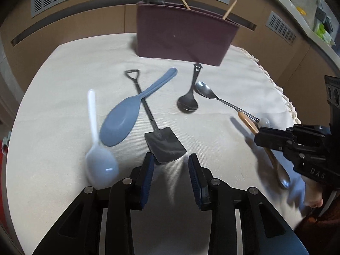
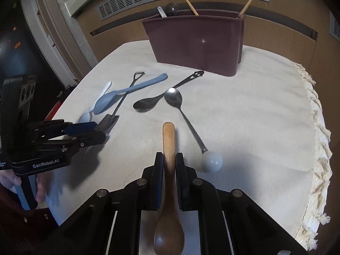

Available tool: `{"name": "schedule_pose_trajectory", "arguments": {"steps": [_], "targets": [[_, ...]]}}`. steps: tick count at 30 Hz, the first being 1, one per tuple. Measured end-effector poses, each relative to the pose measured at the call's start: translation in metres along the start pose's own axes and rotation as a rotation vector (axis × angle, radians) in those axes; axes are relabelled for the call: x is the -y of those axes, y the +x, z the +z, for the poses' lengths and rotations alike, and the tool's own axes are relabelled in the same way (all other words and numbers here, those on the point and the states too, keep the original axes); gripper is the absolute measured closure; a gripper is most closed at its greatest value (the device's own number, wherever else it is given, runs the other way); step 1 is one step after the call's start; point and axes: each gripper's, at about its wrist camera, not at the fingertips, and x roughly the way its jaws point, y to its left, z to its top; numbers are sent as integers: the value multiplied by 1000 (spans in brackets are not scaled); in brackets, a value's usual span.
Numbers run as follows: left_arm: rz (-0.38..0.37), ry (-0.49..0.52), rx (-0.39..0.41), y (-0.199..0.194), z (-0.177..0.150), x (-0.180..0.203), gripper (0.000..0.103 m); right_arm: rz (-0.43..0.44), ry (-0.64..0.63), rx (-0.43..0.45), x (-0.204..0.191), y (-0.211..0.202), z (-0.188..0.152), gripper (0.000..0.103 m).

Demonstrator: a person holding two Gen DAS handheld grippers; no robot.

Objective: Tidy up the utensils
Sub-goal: 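Grasp the small black shovel-shaped spatula with the left tool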

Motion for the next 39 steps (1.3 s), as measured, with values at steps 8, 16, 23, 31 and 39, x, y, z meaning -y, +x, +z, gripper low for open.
{"name": "schedule_pose_trajectory", "arguments": {"steps": [8, 16, 23, 31, 39], "targets": [[17, -73, 22, 11, 12, 8, 62, -51, 3, -5, 2, -1, -14, 93], [30, -74, 72, 16, 15, 9, 62, -82, -3, 38, -2, -1, -22, 92], [142, -105, 62, 3, 10, -38, 61, -138, -22, 71, -12, 0, -27, 92], [44, -36, 75, 10, 21, -18, 59, -54, 22, 86, -9, 1, -30, 68], [139, -5, 78, 30, 36, -11, 59, -60, 2, 77, -11, 0, -31, 68]]}}
